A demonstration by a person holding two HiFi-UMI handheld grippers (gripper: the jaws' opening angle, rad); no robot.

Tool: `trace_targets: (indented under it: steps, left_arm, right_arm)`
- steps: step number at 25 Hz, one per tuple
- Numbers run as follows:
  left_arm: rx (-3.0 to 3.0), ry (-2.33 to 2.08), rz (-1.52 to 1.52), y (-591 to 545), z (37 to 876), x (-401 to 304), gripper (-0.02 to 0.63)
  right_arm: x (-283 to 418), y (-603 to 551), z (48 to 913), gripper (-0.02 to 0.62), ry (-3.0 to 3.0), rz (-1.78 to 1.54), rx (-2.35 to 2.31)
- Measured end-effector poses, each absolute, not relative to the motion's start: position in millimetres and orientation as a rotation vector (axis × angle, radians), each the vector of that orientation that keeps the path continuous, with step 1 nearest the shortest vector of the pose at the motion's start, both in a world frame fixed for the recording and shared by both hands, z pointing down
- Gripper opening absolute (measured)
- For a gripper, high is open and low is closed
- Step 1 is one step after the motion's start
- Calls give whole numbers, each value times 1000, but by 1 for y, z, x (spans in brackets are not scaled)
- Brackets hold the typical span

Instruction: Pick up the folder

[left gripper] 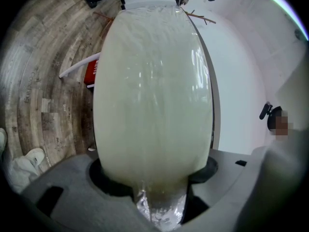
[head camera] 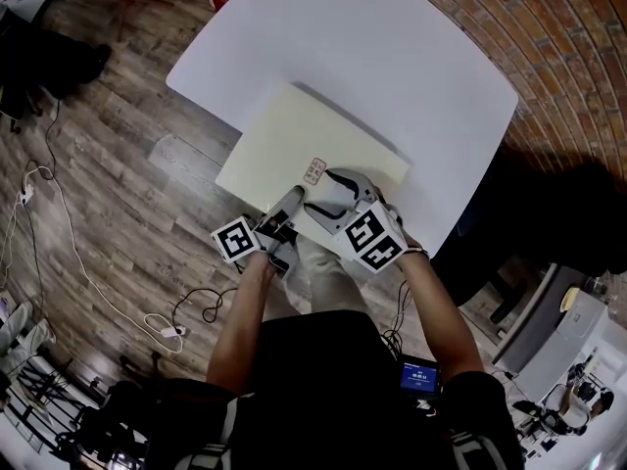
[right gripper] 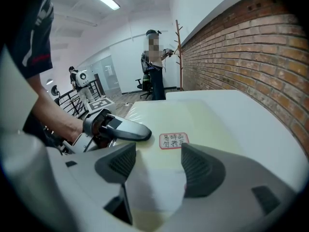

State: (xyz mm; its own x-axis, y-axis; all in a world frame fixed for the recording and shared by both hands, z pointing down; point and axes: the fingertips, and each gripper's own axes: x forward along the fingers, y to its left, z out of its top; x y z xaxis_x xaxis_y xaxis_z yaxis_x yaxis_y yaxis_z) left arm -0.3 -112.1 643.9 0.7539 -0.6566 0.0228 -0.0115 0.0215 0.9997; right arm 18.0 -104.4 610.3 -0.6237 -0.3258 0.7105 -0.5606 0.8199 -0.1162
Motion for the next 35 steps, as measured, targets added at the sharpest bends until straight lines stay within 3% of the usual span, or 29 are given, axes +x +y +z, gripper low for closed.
trace_targets:
  steps: [35]
  left_arm:
    - [1689, -613, -371, -118, 590, -22, 273]
  right_arm:
    - [19, -91, 557, 290, -2282, 477, 755]
